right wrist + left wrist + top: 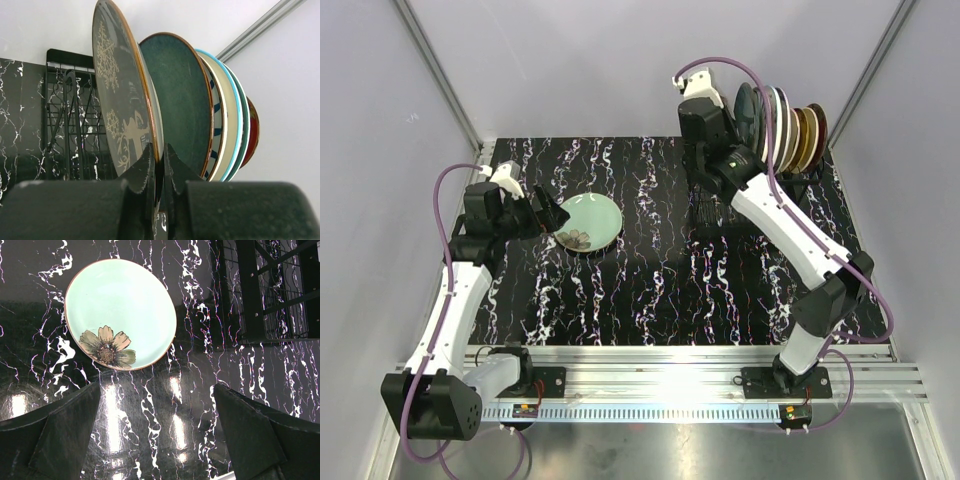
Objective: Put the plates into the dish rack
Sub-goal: Insert the plate into the dish rack
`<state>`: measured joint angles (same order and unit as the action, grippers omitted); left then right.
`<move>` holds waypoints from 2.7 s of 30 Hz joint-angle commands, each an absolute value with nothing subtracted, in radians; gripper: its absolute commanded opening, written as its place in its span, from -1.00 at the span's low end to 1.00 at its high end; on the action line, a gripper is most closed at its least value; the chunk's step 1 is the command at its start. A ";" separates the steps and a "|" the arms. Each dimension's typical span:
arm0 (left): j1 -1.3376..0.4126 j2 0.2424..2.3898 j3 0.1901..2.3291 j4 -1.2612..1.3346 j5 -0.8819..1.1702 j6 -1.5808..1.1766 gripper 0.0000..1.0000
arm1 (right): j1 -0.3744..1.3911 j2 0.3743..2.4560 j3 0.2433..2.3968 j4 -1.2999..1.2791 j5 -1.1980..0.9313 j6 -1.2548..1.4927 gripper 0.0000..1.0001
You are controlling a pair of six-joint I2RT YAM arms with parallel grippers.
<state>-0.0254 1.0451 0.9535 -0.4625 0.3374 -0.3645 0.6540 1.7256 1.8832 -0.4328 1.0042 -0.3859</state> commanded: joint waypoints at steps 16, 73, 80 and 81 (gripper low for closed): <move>-0.026 1.051 0.986 -0.428 0.374 -0.370 0.98 | 0.624 1.598 1.907 -0.290 1.051 -0.361 -1.00; -0.026 1.063 0.982 -0.417 0.416 -0.380 0.98 | 0.580 1.595 1.818 -0.380 0.999 -0.163 -0.35; -0.026 1.065 0.982 -0.417 0.411 -0.379 0.98 | 0.580 1.578 1.862 -0.417 0.962 -0.152 -0.18; -0.026 1.066 0.982 -0.419 0.410 -0.377 0.98 | 0.580 1.575 1.870 -0.419 0.959 -0.152 -0.13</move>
